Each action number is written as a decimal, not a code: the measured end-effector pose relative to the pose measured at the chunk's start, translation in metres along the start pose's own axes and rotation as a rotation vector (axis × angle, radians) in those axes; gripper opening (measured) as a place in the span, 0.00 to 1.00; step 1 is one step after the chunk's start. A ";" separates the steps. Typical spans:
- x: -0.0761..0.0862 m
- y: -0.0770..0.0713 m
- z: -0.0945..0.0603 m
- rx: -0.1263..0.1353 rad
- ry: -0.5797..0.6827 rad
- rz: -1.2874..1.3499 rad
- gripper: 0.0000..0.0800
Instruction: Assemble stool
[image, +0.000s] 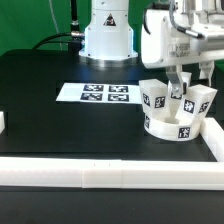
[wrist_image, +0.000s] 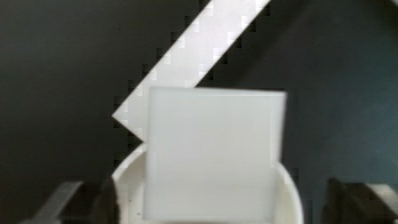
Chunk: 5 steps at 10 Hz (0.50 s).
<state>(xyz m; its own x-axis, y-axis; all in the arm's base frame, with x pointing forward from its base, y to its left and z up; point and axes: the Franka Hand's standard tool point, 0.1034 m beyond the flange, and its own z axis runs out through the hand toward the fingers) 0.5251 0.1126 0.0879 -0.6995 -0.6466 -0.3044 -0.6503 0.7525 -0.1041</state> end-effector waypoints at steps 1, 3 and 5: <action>-0.003 -0.002 -0.013 -0.004 -0.020 -0.015 0.79; 0.007 -0.025 -0.032 0.012 -0.048 -0.075 0.80; 0.021 -0.030 -0.023 0.019 -0.021 -0.081 0.81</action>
Offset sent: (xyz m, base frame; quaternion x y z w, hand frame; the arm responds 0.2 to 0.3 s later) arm 0.0014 -0.0047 0.0420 -0.0249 0.0173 0.0481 0.9984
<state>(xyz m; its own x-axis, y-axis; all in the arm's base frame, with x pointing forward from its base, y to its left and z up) 0.5229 0.0732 0.1062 -0.6384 -0.7025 -0.3145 -0.6983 0.7005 -0.1472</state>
